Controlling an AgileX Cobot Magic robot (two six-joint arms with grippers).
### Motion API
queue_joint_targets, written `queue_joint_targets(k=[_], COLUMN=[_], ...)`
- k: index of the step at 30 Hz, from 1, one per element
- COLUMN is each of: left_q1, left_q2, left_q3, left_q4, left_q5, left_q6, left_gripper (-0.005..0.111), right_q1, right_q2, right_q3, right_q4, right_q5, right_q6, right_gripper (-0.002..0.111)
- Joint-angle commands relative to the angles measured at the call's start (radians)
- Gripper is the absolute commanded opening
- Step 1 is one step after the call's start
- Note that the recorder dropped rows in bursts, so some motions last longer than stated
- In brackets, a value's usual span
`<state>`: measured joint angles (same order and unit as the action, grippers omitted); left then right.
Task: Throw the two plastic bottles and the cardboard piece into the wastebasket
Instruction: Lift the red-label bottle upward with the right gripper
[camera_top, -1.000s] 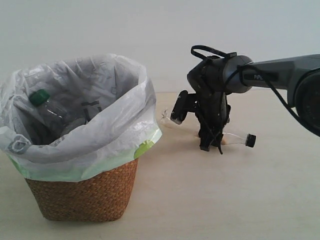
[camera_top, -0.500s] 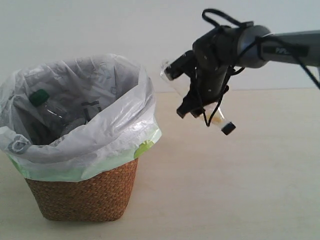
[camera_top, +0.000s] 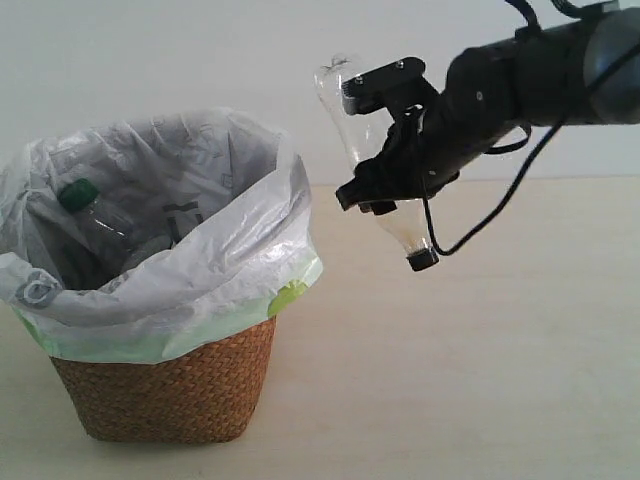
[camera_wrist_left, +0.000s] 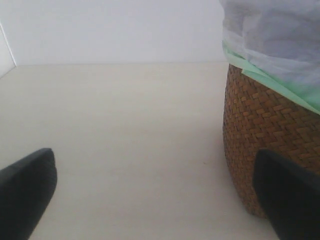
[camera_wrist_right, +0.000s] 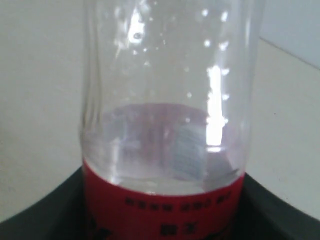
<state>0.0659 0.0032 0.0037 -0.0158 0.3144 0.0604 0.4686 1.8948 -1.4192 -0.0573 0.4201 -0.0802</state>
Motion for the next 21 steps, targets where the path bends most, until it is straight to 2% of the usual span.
queue_joint_targets(k=[1, 9, 17, 21], left_q1=[-0.006, -0.006, -0.006, -0.006], left_q2=[-0.003, -0.003, -0.003, -0.003], left_q3=[-0.004, -0.004, -0.004, -0.004], left_q4=[-0.002, -0.002, -0.002, -0.002], left_q5=[-0.008, -0.008, -0.008, -0.008], left_q6=[-0.009, -0.009, -0.009, -0.009], left_gripper=[0.108, 0.108, 0.108, 0.108], right_q1=[-0.011, -0.026, -0.095, -0.008], right_q2=[-0.094, -0.253, -0.389, -0.468], right_q3=[0.152, 0.364, 0.390, 0.339], right_q4=[0.002, 0.004, 0.012, 0.029], right_q5=[-0.174, -0.440, -0.420, -0.445], right_q6=[0.039, 0.108, 0.125, 0.216], right_gripper=[0.000, 0.000, 0.000, 0.000])
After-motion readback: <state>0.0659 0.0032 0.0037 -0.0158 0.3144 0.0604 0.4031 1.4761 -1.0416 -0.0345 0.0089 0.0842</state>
